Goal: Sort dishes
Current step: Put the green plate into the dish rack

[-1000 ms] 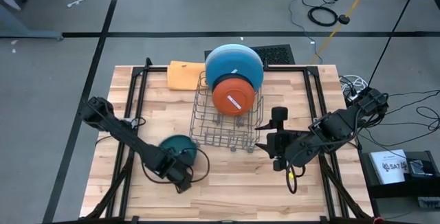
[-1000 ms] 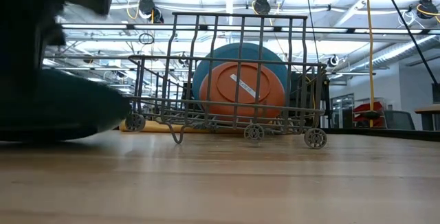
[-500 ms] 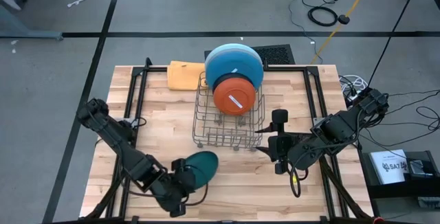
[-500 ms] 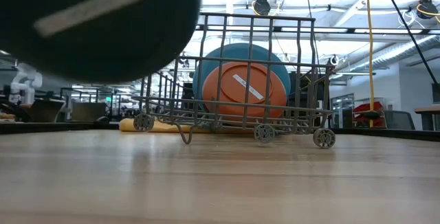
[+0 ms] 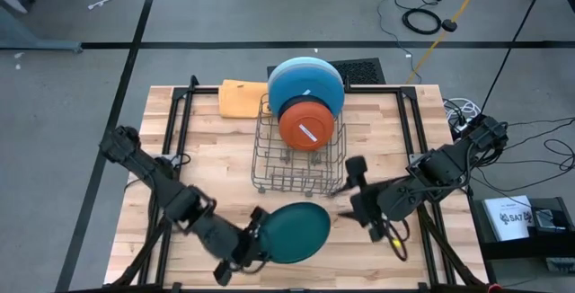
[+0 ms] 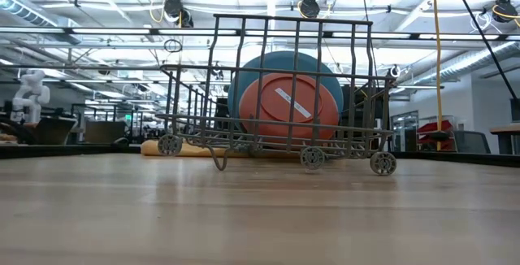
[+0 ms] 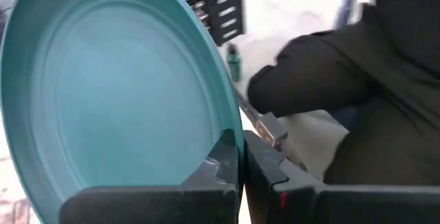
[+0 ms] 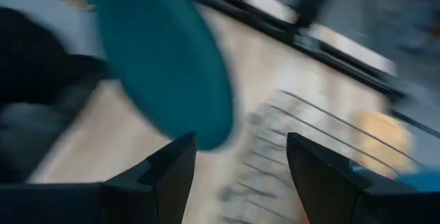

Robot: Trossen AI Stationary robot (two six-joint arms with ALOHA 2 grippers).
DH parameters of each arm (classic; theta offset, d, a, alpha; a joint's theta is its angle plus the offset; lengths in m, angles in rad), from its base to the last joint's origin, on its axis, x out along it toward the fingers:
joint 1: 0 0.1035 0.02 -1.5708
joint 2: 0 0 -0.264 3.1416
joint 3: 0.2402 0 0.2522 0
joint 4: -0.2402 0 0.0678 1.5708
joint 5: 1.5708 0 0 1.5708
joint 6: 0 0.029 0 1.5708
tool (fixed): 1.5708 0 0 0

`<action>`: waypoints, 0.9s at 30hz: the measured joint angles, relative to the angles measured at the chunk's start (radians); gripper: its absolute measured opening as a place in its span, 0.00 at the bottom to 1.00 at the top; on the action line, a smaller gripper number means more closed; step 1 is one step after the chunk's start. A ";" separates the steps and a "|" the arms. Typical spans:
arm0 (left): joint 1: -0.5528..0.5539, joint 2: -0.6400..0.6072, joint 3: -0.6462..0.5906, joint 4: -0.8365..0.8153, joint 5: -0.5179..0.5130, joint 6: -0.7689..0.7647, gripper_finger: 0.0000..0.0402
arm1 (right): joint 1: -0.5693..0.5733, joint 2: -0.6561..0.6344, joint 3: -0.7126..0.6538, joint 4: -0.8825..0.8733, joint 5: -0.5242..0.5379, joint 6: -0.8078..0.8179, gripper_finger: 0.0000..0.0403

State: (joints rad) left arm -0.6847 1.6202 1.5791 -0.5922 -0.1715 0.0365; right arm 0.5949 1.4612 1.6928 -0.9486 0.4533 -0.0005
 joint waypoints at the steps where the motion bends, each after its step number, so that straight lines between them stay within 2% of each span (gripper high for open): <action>1: 0.021 -0.008 0.000 -0.003 0.046 0.030 0.00 | 0.001 0.000 0.000 0.012 -0.058 -0.017 0.55; 4: 0.085 -0.031 0.001 0.002 0.181 0.088 0.00 | 0.006 0.000 0.000 0.041 -0.169 -0.043 0.55; 10: 0.205 -0.045 0.001 0.009 0.323 0.137 0.00 | 0.001 0.000 0.000 0.030 -0.175 -0.038 0.55; 14: 0.264 -0.045 0.001 0.010 0.411 0.139 0.00 | 0.000 0.000 0.000 0.032 -0.275 -0.039 0.55; 23: 0.318 -0.045 0.001 0.064 0.494 0.193 0.00 | -0.015 0.036 0.000 0.044 -0.299 -0.017 0.53; 27: 0.326 -0.045 0.001 0.063 0.494 0.212 0.00 | -0.025 0.065 0.000 0.053 -0.302 -0.068 0.42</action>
State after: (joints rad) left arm -0.3585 1.5753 1.5803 -0.5289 0.3225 0.2489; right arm 0.5702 1.5259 1.6932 -0.8960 0.1511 -0.0690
